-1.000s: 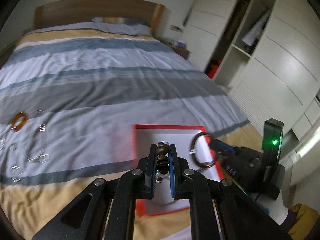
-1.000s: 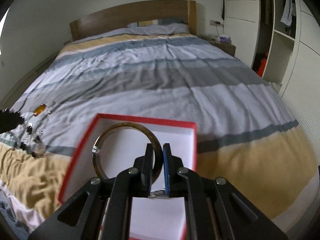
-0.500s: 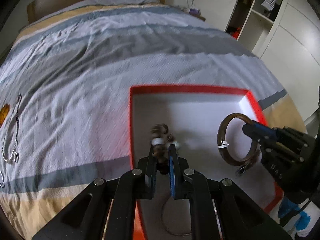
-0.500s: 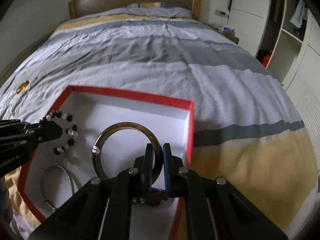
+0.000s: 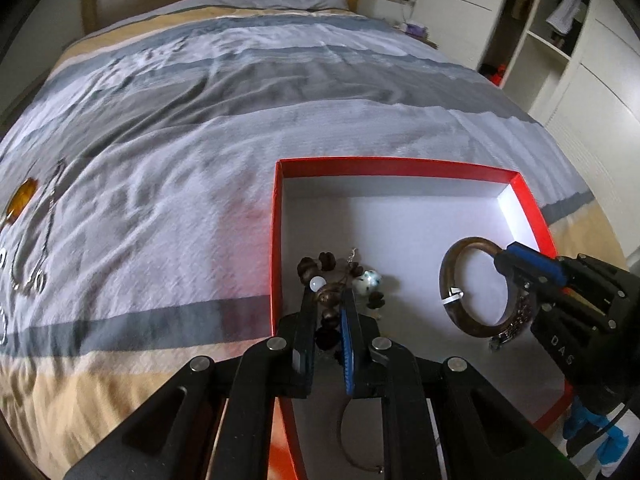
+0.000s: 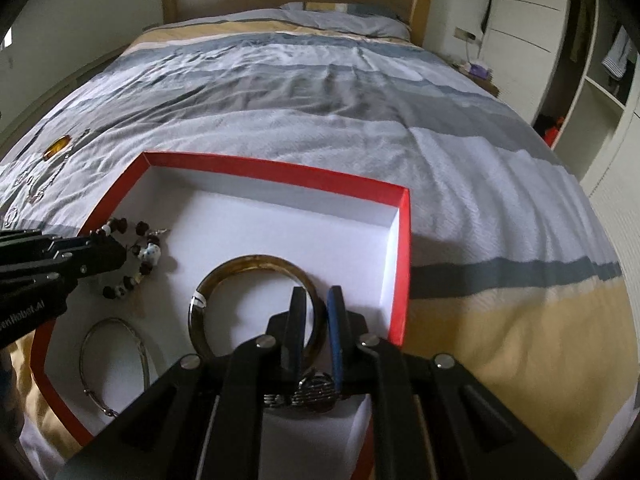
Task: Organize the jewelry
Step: 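Carry both items into the red box and open both tools, then withdraw both tools from the box back toward the jewelry, then grasp the twisted silver hoop with the left tool while the right tool grasps a silver ring, then carry the hoop and ring over the red box with both tools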
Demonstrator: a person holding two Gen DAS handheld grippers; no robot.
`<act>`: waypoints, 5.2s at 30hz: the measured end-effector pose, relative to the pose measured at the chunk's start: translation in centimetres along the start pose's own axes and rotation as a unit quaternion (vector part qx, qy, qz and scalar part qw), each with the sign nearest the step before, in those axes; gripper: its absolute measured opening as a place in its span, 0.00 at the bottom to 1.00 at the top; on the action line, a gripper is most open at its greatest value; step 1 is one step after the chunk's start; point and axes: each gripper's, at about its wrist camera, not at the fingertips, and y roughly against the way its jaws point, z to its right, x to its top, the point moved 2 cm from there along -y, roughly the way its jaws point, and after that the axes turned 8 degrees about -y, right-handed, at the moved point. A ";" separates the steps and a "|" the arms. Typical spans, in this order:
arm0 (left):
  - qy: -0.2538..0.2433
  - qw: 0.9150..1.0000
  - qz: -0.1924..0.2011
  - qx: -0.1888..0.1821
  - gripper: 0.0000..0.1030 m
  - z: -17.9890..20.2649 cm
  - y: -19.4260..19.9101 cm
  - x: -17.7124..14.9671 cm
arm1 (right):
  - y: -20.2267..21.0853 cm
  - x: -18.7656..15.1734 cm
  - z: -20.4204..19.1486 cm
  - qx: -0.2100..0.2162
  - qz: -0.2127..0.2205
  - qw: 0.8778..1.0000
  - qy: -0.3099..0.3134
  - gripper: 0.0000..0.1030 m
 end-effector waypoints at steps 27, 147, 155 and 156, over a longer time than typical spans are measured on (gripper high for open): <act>-0.008 1.000 0.022 -0.005 0.55 -1.3 8.1 -0.4 | 7.6 1.6 -1.3 -0.018 0.032 0.999 0.031 0.42; 0.108 0.988 0.048 0.101 0.37 -28.8 13.4 -10.6 | 3.0 2.7 -31.7 0.215 -0.009 0.971 0.103 0.18; 0.083 0.992 0.066 0.074 0.37 -23.7 15.6 -9.5 | 7.2 1.4 -25.0 0.180 0.013 0.981 0.066 0.18; 0.079 0.992 0.067 0.070 0.37 -23.0 15.6 -9.2 | 7.5 1.2 -23.9 0.173 0.015 0.983 0.060 0.18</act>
